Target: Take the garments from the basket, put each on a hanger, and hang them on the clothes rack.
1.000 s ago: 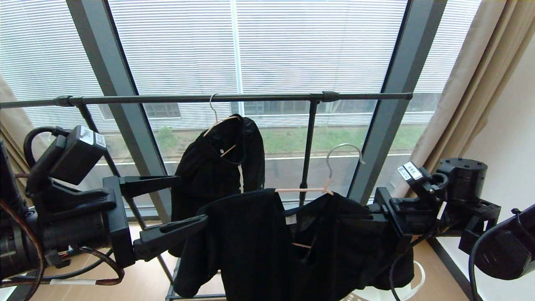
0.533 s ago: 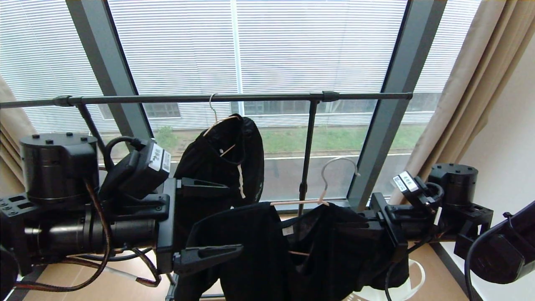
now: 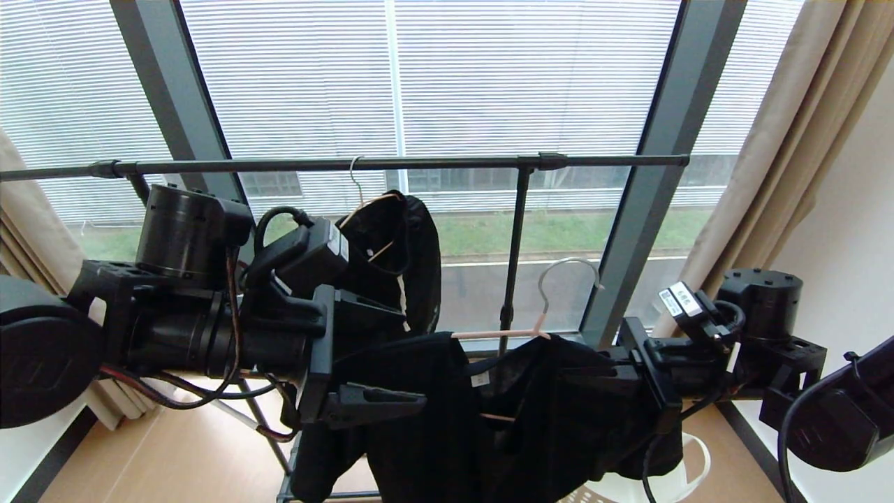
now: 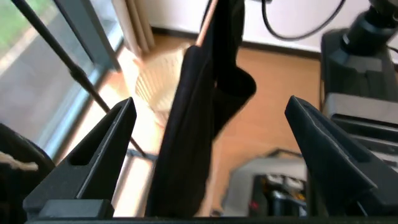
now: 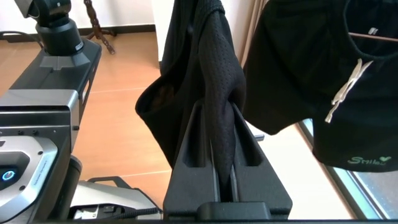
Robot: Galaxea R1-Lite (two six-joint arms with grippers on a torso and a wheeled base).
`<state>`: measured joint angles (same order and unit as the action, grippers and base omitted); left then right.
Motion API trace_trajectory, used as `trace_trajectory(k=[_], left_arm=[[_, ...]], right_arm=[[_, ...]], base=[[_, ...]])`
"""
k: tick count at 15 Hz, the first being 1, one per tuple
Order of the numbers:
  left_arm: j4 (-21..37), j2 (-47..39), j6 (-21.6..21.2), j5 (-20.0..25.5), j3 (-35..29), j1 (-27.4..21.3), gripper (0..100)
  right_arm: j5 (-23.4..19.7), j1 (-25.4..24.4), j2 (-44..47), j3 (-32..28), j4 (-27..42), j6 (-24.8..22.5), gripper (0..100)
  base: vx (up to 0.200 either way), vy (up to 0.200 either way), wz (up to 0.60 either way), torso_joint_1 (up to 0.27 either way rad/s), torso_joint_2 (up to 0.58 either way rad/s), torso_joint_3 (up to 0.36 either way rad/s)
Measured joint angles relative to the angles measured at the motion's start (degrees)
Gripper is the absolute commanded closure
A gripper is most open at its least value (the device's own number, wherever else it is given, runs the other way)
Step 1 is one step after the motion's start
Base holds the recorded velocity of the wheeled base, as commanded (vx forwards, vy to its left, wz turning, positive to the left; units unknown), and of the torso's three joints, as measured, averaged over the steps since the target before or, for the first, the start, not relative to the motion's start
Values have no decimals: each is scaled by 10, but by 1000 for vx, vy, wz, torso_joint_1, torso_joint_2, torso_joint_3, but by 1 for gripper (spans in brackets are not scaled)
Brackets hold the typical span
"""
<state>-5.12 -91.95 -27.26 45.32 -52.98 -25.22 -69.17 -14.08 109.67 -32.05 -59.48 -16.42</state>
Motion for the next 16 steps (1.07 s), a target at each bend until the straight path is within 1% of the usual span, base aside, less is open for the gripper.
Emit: trace_trajectory(k=[1,3,11,12,16], left_arm=[[13,-4,-3,0,-17,-3,0],[16,-12,-7,0,-29,-10,0],[15,-48,-11,0,-33,-26,0],[15,-50,-11,0,-33,-27,100],[14,-52,-11,-1,-30,-27,100]], right_arm=[[0,-3,-1,0,0,0,100],[0,-6,-3,2,-1,0,100],[-2,-11,-16,3,-2,-1,100],[-2,-11,-18,4,-3,-1,100],[-2,-10,-25,4,-2,-1,100]], base=[[0,0,0,0,0,0],[0,0,0,0,0,0],[0,0,0,0,0,0],[0,0,0,0,0,0],[0,0,0,0,0,0]])
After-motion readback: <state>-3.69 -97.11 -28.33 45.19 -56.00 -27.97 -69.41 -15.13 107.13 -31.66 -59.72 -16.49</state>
